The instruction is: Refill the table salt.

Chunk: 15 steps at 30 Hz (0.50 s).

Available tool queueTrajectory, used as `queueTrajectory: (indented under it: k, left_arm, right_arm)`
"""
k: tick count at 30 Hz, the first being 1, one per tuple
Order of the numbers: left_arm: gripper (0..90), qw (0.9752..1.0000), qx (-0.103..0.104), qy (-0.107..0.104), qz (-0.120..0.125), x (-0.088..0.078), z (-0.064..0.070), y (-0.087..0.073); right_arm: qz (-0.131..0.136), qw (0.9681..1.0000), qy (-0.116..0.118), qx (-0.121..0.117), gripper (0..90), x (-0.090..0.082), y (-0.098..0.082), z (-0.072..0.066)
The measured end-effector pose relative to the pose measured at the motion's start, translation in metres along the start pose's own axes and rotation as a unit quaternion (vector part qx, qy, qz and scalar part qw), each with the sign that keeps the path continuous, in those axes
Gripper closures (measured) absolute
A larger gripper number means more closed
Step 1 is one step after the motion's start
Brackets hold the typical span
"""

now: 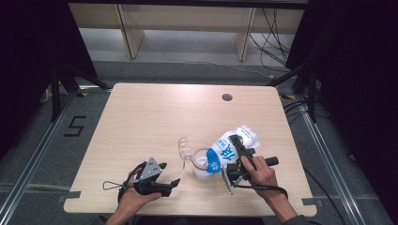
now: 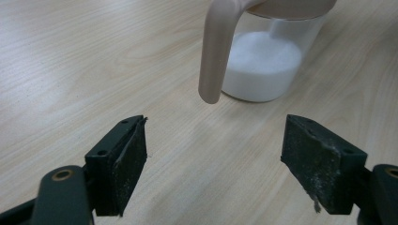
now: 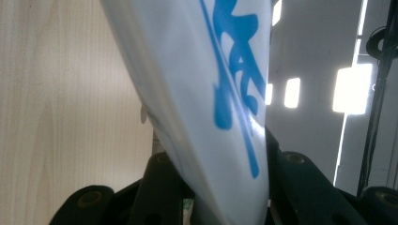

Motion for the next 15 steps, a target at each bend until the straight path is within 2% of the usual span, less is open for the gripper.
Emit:
queueTrajectory:
  k: [11,13,14,15]
  left_arm:
    - [22.1,1.0000,0.004,0.000,0.000,-0.0001,-0.0003,0.0002]
    - [22.1,0.9999,0.010,-0.002,0.000,-0.0002,-0.0009,0.0004]
    - [22.1,1.0000,-0.001,-0.001,0.000,0.0000,0.0002,-0.0001]
    - [22.1,1.0000,-0.001,-0.001,0.000,0.0000,0.0002,-0.0001]
  right_arm:
    - [0.001,1.0000,0.001,0.001,72.3,0.0001,0.0003,-0.0001]
    - [0.001,1.0000,0.000,0.001,72.4,0.0001,0.0003,-0.0002]
    - [0.001,1.0000,0.001,0.001,72.4,0.0001,0.0003,-0.0002]
    - [0.001,1.0000,0.001,0.001,72.4,0.0001,0.0003,-0.0002]
Point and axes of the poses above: each handheld gripper's, and its own axes: x roughly forward along the jaws, y roughly out of its top, z roughly to its right, the point moved 10 cm from there along x, roughly forward along the jaws, and after that the axes turned 3 degrees about z, right-handed, at the moved point
